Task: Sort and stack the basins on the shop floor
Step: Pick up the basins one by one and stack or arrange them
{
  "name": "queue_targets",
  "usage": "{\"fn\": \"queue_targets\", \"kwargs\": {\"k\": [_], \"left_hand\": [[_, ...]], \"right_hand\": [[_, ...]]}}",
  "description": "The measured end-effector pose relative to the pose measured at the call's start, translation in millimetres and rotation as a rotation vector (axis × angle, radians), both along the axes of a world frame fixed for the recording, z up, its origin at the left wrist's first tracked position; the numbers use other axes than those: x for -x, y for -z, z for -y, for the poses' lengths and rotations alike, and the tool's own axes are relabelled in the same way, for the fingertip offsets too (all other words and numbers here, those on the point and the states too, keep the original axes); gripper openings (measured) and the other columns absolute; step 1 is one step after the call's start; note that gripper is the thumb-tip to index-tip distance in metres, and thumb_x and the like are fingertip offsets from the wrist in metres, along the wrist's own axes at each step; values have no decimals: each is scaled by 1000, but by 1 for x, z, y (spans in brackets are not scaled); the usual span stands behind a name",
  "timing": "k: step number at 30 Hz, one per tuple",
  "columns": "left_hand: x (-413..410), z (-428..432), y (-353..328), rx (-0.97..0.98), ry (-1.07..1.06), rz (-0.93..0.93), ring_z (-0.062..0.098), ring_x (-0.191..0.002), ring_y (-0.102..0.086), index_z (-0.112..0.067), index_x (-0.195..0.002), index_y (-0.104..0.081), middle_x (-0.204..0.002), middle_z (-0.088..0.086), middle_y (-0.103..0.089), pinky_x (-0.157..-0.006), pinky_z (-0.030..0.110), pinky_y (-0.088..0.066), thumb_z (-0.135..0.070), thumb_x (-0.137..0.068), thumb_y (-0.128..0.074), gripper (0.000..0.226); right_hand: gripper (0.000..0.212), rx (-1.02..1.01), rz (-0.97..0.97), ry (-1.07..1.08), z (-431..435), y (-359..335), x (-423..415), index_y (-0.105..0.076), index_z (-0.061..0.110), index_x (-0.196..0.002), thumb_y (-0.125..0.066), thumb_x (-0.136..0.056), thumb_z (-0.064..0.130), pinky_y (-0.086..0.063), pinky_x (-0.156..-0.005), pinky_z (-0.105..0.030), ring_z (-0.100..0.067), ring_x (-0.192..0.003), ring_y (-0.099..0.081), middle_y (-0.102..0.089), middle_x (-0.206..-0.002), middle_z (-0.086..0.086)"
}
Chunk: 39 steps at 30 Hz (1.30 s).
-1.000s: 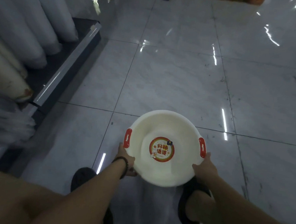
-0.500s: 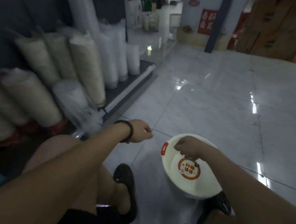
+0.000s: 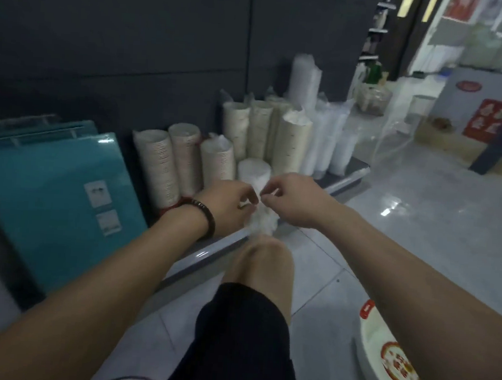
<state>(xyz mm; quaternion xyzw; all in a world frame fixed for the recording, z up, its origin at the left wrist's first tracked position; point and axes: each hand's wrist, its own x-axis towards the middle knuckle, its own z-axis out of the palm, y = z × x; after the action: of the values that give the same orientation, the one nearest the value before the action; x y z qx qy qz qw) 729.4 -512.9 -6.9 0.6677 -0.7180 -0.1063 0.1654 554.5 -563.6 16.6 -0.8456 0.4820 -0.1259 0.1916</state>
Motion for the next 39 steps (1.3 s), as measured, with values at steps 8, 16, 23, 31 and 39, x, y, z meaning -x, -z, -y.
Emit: {"fn": "queue_targets", "kwargs": {"k": [8, 16, 23, 31, 39], "left_hand": [[-121, -114, 117, -150, -456, -246, 7, -91, -64, -30, -108, -71, -102, -13, -69, -73, 13, -44, -32, -95, -62, 16], [-154, -280, 204, -407, -1034, -348, 17, -103, -67, -27, -112, -71, -112, -2, -74, -89, 23, -47, -36, -92, -63, 24], [-111, -383, 253, -405, -1554, -628, 21, -103, -66, -33, -99, -67, -106, -3, -72, -78, 24, -42, -45, -88, -65, 16], [-50, -432, 353, -484, -1976, -1193, 29, -92, -62, -1, -131, -57, -111, 14, -65, -79, 34, -53, -28, -90, -68, 49], [-55, -440, 406, -447, -2081, -1451, 41, -113, -62, 6, -137, -50, -129, 27, -60, -96, 52, -54, -10, -80, -78, 66]], "right_hand": [[21, -195, -103, -370, -50, 85, -135, -77, 30, -112, -62, -99, 34, -52, -88, -32, -18, -106, -67, -75, -117, 4], [49, -380, -609, -847, -131, 187, -275, -64, 11, -135, -58, -100, 45, -49, -85, -38, -31, -109, -61, -63, -138, -12], [31, -481, -674, -1071, -233, 249, -297, -75, 14, -108, -60, -95, 37, -45, -66, -26, -26, -81, -66, -73, -99, -8], [34, -659, -656, -1023, -245, 273, -303, -70, 19, -77, -63, -96, 46, -44, -52, -23, -17, -61, -57, -64, -68, 2], [35, -732, -796, -899, -221, 299, -271, -71, 5, -108, -55, -100, 35, -52, -64, -34, -27, -74, -67, -74, -95, -16]]}}
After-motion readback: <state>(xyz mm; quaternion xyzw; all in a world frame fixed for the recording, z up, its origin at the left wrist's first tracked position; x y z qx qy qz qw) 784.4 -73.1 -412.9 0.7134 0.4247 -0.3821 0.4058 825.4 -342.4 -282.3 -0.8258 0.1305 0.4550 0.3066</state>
